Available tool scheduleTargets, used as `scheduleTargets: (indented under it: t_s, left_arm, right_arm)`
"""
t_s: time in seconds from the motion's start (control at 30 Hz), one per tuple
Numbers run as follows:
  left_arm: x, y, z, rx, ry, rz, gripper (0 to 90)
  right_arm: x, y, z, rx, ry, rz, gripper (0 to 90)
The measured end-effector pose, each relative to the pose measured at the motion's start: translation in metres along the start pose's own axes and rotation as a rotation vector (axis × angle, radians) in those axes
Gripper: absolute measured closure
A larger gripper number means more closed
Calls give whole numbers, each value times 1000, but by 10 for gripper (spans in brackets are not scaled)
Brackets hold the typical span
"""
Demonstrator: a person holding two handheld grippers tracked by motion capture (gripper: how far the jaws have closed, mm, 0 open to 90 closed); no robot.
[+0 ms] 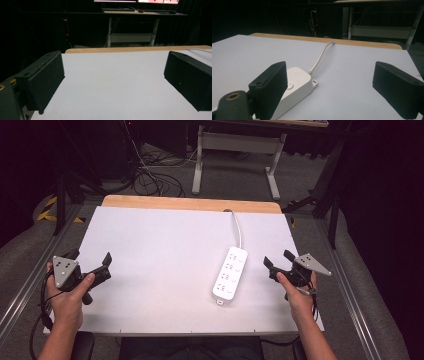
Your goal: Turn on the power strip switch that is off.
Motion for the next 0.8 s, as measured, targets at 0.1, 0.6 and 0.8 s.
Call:
scheduleTargets:
  t_s: [0.1,0.6,0.8]
  left_arm:
    - [0,1,0,0,-9,3,36]
    - [0,4,1,6,-2,-5,37]
    - [0,4,1,9,0,-4,38]
  right_arm:
    - [0,0,-1,3,0,-2,131]
    - [-2,-2,-6,-33,-39,-1,466]
    - [-4,-5,-8,-64,-65,14,650]
Point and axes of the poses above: each handheld gripper's, and its own axes: y roughly forward along the jaws, x roughly out of its underside, z roughly to its right, the point moved 3 cm from there along y, roughly forward along the jaws, and after that the axes turned 2 degrees about -x, right-handed, at the moved point
